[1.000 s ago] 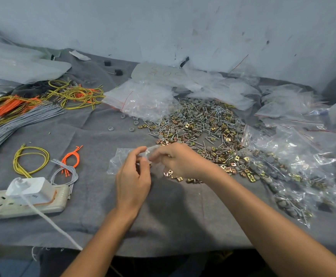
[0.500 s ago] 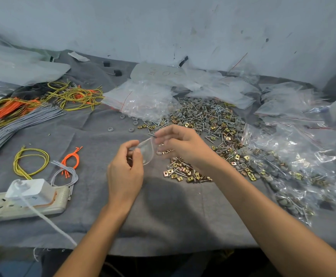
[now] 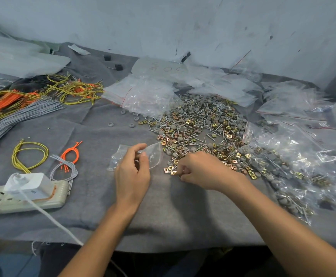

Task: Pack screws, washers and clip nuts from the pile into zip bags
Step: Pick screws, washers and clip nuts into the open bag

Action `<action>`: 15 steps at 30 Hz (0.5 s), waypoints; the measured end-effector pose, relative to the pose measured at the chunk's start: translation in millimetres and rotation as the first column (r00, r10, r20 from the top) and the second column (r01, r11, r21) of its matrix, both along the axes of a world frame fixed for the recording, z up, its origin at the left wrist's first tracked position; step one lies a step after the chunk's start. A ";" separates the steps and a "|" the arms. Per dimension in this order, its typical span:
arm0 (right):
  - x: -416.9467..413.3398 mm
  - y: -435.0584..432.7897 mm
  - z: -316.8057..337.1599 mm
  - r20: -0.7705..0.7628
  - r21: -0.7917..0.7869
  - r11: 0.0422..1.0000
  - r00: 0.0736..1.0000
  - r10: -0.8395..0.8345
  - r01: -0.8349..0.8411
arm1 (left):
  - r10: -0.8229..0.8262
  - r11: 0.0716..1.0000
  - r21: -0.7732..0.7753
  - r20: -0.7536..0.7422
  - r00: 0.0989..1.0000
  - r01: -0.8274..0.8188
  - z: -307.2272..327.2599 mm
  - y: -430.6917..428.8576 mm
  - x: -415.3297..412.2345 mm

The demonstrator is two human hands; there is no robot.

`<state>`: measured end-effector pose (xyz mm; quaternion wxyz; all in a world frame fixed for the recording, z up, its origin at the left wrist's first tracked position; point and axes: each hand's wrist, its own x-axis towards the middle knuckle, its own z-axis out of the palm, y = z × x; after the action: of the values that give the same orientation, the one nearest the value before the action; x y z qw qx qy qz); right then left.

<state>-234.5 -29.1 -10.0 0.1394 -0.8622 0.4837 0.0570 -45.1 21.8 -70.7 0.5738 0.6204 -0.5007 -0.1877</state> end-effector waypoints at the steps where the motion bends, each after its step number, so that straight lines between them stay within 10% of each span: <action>1: -0.1 -0.6 -0.9 0.000 -0.004 1.000 1.000 0.010 -0.010 | -0.001 1.000 -0.001 0.008 1.000 0.001 -0.9 0.0 0.0; 10: -3.9 -0.3 -2.7 0.138 0.007 1.000 0.990 0.005 -0.006 | -0.014 1.000 0.005 0.061 0.998 0.014 -7.9 -1.4 1.3; 15: 5.6 4.9 6.2 0.502 0.171 0.980 0.846 -0.179 0.106 | -0.018 1.000 -0.004 0.067 0.998 0.018 -8.1 -1.0 0.7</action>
<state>-228.9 -24.2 -3.7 0.3263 -0.7959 0.4865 -0.1532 -44.4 20.8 -78.9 0.5564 0.6204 -0.5257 -0.1708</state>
